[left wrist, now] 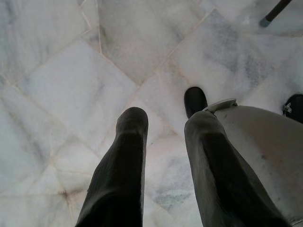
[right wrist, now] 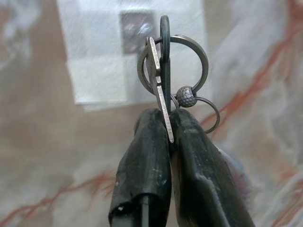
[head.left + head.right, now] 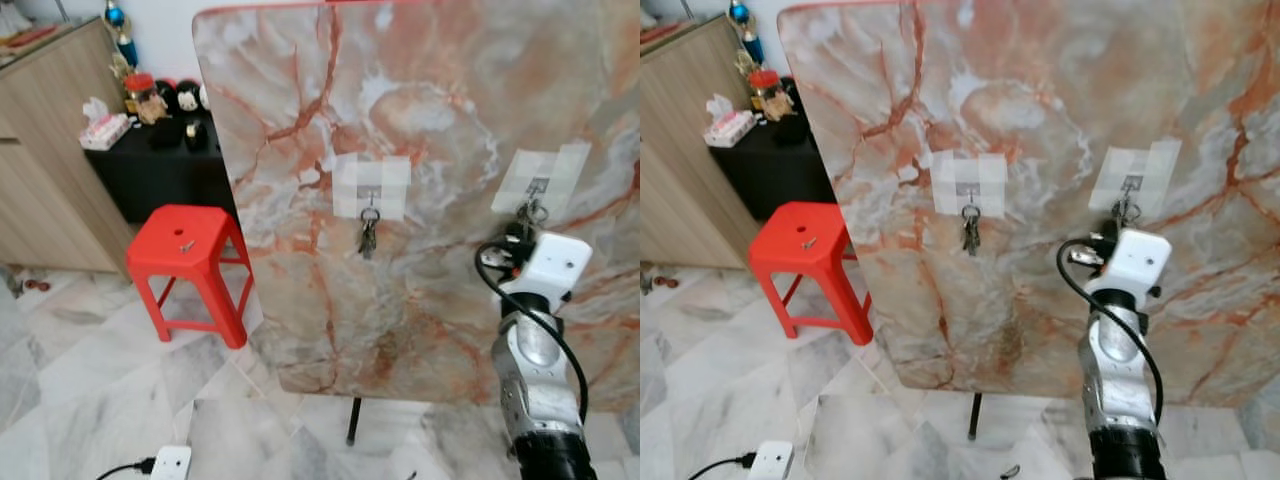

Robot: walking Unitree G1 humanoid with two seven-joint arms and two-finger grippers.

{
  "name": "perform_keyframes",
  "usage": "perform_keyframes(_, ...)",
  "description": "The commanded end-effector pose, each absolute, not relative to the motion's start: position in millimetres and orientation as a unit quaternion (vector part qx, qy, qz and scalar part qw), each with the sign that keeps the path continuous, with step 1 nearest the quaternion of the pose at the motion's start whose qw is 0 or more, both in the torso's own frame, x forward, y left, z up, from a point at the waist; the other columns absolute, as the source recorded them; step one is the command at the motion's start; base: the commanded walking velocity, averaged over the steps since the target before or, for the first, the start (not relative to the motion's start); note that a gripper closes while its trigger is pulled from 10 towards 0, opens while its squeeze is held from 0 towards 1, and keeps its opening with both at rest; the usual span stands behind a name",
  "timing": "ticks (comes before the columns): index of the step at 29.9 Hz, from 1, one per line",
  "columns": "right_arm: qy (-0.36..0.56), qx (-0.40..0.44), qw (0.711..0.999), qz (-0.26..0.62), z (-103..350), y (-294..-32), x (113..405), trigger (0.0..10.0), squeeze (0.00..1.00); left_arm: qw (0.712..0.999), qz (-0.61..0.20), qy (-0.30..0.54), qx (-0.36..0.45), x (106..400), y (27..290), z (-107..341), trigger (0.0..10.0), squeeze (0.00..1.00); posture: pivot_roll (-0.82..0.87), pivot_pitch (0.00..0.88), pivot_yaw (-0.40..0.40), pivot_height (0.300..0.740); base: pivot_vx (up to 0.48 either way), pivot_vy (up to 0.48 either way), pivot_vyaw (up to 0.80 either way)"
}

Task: Hang keys on a hook

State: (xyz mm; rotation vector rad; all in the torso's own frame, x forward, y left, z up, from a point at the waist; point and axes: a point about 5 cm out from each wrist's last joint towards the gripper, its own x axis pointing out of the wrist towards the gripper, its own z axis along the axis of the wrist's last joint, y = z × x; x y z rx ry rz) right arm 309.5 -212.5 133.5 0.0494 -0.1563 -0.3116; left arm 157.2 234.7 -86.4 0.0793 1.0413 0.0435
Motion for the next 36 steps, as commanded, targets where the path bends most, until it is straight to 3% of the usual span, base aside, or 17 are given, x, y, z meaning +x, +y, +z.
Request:
perform_keyframes(1,-0.101,0.028,0.983,-0.152,142.0,-209.3,308.3,10.0,0.0,0.862,0.015,0.504,0.047,153.6,236.8,-87.4,10.0,0.0,-0.12,0.0,0.045,0.74,0.0,0.0,0.0)
perform_keyframes(18,-0.092,0.0,0.989,-0.118,150.5,-207.1,310.0,10.0,0.0,0.862,0.014,0.504,0.046,153.8,236.3,-87.4,10.0,0.0,-0.12,0.0,0.042,0.74,0.0,0.0,0.0)
perform_keyframes(36,-0.042,-0.045,0.993,-0.104,160.6,-222.9,306.8,10.0,0.0,0.862,0.012,0.505,0.045,153.1,236.5,-87.6,10.0,0.0,-0.13,0.0,0.045,0.74,0.0,0.0,0.0)
